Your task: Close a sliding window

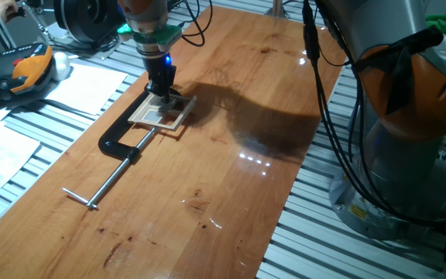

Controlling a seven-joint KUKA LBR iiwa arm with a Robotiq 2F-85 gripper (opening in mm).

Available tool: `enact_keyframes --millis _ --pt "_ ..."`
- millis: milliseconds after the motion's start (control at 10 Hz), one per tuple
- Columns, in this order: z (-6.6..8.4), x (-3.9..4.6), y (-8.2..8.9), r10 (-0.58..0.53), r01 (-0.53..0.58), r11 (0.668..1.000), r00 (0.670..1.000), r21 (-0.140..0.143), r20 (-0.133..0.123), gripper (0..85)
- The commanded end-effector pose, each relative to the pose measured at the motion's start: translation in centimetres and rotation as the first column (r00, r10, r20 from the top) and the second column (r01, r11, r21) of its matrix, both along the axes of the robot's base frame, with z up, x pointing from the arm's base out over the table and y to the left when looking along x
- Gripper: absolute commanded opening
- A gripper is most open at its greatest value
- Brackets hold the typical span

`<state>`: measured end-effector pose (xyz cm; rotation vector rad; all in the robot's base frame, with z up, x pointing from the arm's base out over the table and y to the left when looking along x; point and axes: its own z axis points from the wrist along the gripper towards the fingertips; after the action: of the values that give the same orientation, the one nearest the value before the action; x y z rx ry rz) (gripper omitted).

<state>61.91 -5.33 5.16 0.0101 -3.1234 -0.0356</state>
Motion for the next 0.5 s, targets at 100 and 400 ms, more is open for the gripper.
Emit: enact_keyframes --millis 100,400 --pt "-0.2 -0.15 -0.03 0.011 -0.011 1.0 1.0 0.003 0.014 0.0" --pt "-0.19 -0.18 -0.03 0.012 -0.012 1.0 1.0 0.003 0.023 0.0"
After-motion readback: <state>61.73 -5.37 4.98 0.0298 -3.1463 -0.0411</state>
